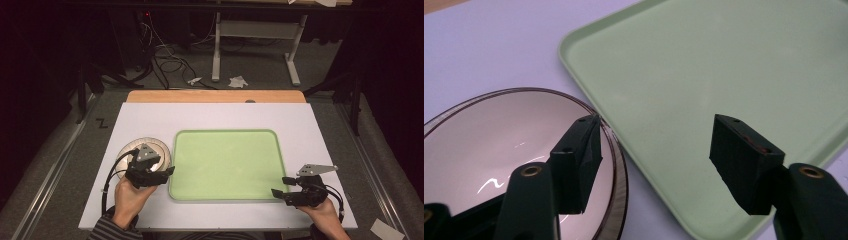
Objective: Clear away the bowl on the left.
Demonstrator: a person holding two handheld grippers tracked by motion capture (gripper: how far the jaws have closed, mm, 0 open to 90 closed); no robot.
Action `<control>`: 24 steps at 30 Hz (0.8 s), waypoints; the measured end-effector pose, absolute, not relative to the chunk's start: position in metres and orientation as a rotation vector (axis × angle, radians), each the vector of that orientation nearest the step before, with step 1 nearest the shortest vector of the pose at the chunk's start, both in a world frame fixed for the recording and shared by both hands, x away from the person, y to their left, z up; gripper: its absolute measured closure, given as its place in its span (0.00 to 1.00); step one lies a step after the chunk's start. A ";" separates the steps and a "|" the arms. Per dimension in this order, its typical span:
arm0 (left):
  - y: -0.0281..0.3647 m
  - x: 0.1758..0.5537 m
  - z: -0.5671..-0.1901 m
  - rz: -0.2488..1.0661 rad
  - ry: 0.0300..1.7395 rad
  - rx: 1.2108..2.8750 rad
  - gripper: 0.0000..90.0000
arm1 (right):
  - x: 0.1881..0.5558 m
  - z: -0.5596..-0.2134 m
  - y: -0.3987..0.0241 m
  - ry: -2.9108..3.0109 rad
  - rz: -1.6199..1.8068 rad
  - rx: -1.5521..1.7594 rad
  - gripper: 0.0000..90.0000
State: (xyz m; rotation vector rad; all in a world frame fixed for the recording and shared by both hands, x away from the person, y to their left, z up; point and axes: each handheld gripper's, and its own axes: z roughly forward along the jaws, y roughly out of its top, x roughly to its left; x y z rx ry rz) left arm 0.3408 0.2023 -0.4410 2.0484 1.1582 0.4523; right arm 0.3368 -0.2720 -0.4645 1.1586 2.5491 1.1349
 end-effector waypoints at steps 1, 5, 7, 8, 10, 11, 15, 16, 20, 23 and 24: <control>0.204 0.341 -0.441 0.458 1.163 2.045 0.42 | 0.337 -0.465 -0.272 2.546 1.140 1.161 0.38; 0.210 0.342 -0.439 0.487 1.172 2.044 0.43 | 0.337 -0.465 -0.272 2.550 1.140 1.161 0.38; 0.212 0.342 -0.439 0.495 1.175 2.042 0.43 | 0.337 -0.465 -0.271 2.551 1.137 1.170 0.38; 0.213 0.342 -0.438 0.506 1.177 2.039 0.43 | 0.337 -0.465 -0.271 2.555 1.133 1.170 0.38; 0.215 0.341 -0.438 0.515 1.182 2.029 0.43 | 0.337 -0.465 -0.271 2.556 1.134 1.170 0.38; 0.217 0.342 -0.437 0.526 1.190 2.020 0.43 | 0.337 -0.465 -0.271 2.555 1.134 1.171 0.38; 0.224 0.344 -0.437 0.536 1.220 2.009 0.43 | 0.337 -0.465 -0.271 2.556 1.134 1.169 0.38; 0.228 0.345 -0.437 0.544 1.240 1.996 0.43 | 0.337 -0.465 -0.271 2.556 1.134 1.169 0.38; 0.240 0.350 -0.438 0.606 1.309 1.976 0.40 | 0.337 -0.465 -0.271 2.564 1.128 1.164 0.38; 0.250 0.353 -0.438 0.604 1.353 1.954 0.40 | 0.338 -0.465 -0.271 2.565 1.127 1.162 0.38; 0.252 0.353 -0.439 0.603 1.363 1.947 0.40 | 0.338 -0.465 -0.271 2.567 1.125 1.162 0.38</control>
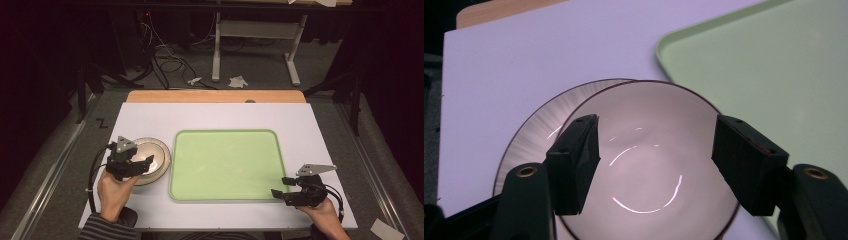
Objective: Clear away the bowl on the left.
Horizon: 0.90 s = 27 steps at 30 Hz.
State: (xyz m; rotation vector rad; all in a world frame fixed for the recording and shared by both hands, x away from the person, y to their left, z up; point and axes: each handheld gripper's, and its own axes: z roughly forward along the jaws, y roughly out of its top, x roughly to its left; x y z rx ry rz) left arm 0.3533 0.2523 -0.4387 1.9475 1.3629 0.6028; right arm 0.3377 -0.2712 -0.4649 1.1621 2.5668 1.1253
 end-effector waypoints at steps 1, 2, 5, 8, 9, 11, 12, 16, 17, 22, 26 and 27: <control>0.255 0.354 -0.439 0.597 1.376 1.942 0.40 | 0.338 -0.465 -0.271 2.567 1.124 1.160 0.38; 0.259 0.355 -0.440 0.591 1.390 1.937 0.40 | 0.338 -0.465 -0.271 2.566 1.128 1.159 0.38; 0.266 0.357 -0.441 0.595 1.429 1.921 0.40 | 0.338 -0.466 -0.271 2.568 1.125 1.160 0.38; 0.270 0.359 -0.442 0.588 1.459 1.912 0.40 | 0.338 -0.466 -0.270 2.570 1.124 1.163 0.38; 0.275 0.362 -0.444 0.573 1.496 1.901 0.40 | 0.338 -0.466 -0.270 2.570 1.124 1.163 0.38; 0.278 0.363 -0.445 0.557 1.510 1.894 0.40 | 0.338 -0.465 -0.271 2.575 1.120 1.159 0.38; 0.281 0.365 -0.448 0.522 1.537 1.880 0.43 | 0.338 -0.465 -0.271 2.575 1.120 1.160 0.38; 0.287 0.372 -0.453 0.448 1.613 1.841 0.45 | 0.339 -0.466 -0.270 2.576 1.120 1.161 0.38; 0.288 0.373 -0.454 0.439 1.625 1.834 0.46 | 0.339 -0.466 -0.270 2.578 1.120 1.159 0.38; 0.291 0.375 -0.458 0.401 1.658 1.829 0.47 | 0.339 -0.466 -0.270 2.579 1.120 1.160 0.38; 0.289 0.378 -0.460 0.396 1.675 1.849 0.49 | 0.339 -0.466 -0.270 2.583 1.117 1.151 0.38; 0.289 0.378 -0.460 0.396 1.675 1.849 0.50 | 0.339 -0.466 -0.270 2.584 1.118 1.151 0.38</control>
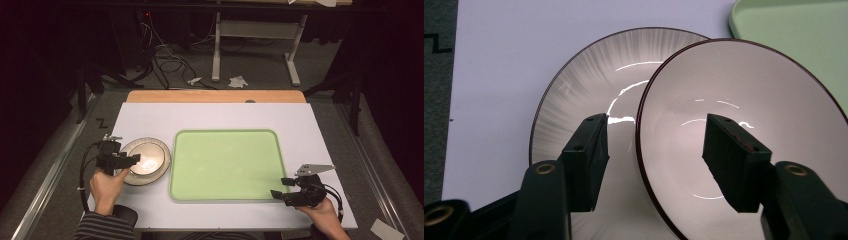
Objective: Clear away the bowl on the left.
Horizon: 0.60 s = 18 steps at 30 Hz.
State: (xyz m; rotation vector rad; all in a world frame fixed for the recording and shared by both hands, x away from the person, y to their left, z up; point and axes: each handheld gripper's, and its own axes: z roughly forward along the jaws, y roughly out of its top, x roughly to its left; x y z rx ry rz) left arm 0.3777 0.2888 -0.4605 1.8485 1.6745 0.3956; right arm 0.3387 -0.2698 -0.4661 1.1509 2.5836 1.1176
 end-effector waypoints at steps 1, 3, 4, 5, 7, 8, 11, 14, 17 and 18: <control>0.288 0.379 -0.462 0.395 1.682 1.861 0.50 | 0.339 -0.466 -0.270 2.584 1.117 1.151 0.38; 0.287 0.380 -0.463 0.391 1.691 1.870 0.51 | 0.339 -0.466 -0.270 2.585 1.117 1.151 0.38; 0.287 0.380 -0.463 0.391 1.691 1.870 0.51 | 0.339 -0.466 -0.270 2.587 1.116 1.154 0.38; 0.286 0.382 -0.465 0.384 1.697 1.880 0.52 | 0.339 -0.466 -0.270 2.588 1.115 1.154 0.38; 0.285 0.382 -0.465 0.382 1.703 1.885 0.53 | 0.339 -0.466 -0.269 2.587 1.115 1.154 0.38; 0.285 0.383 -0.466 0.380 1.709 1.890 0.53 | 0.339 -0.466 -0.269 2.588 1.114 1.155 0.38; 0.280 0.386 -0.469 0.373 1.729 1.914 0.57 | 0.339 -0.466 -0.269 2.593 1.111 1.161 0.38; 0.279 0.387 -0.470 0.370 1.737 1.918 0.60 | 0.339 -0.466 -0.269 2.594 1.107 1.159 0.37; 0.279 0.388 -0.471 0.351 1.746 1.928 0.64 | 0.340 -0.467 -0.269 2.599 1.109 1.163 0.37; 0.279 0.388 -0.471 0.351 1.746 1.928 0.66 | 0.340 -0.467 -0.269 2.599 1.109 1.163 0.37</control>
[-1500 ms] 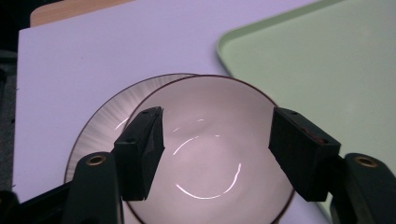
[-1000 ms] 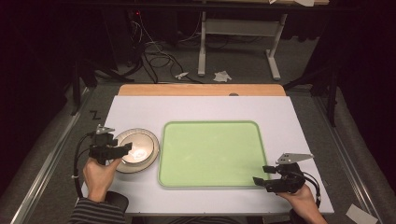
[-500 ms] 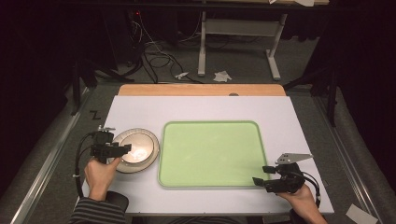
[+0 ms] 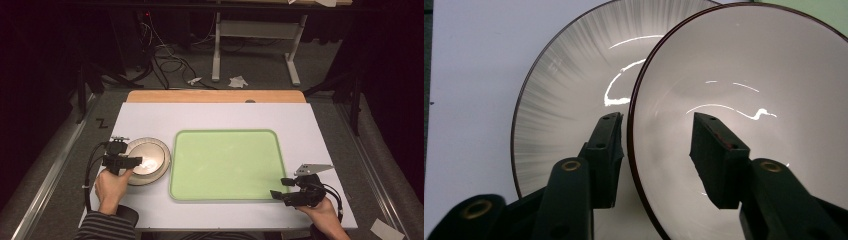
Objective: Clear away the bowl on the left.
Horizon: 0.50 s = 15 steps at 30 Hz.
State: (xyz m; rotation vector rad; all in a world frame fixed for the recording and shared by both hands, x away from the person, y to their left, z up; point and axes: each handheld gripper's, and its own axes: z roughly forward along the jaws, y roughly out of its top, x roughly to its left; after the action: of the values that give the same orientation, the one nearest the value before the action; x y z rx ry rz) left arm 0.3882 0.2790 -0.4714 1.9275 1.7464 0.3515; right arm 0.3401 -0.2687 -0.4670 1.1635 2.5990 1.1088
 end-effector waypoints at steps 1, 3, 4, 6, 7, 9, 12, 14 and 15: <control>0.279 0.389 -0.472 0.333 1.748 1.926 0.68 | 0.340 -0.467 -0.269 2.605 1.103 1.157 0.37; 0.280 0.390 -0.472 0.332 1.754 1.928 0.70 | 0.340 -0.467 -0.269 2.603 1.107 1.159 0.37; 0.280 0.390 -0.473 0.326 1.758 1.924 0.71 | 0.340 -0.467 -0.269 2.601 1.107 1.166 0.37; 0.282 0.391 -0.473 0.312 1.765 1.914 0.74 | 0.340 -0.467 -0.269 2.601 1.107 1.165 0.37; 0.283 0.392 -0.474 0.301 1.770 1.911 0.76 | 0.340 -0.467 -0.269 2.600 1.107 1.163 0.37; 0.284 0.393 -0.476 0.289 1.777 1.916 0.79 | 0.340 -0.467 -0.269 2.601 1.107 1.163 0.37; 0.286 0.394 -0.477 0.274 1.783 1.923 0.83 | 0.340 -0.467 -0.269 2.601 1.108 1.164 0.37; 0.287 0.395 -0.478 0.264 1.784 1.923 0.86 | 0.340 -0.467 -0.269 2.601 1.108 1.165 0.37; 0.287 0.395 -0.478 0.256 1.786 1.922 0.86 | 0.340 -0.467 -0.269 2.602 1.106 1.167 0.37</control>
State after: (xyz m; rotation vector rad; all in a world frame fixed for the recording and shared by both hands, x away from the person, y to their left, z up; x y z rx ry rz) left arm 0.3949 0.2872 -0.4779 1.9220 1.7859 0.2562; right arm 0.3401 -0.2686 -0.4670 1.1668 2.6022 1.1064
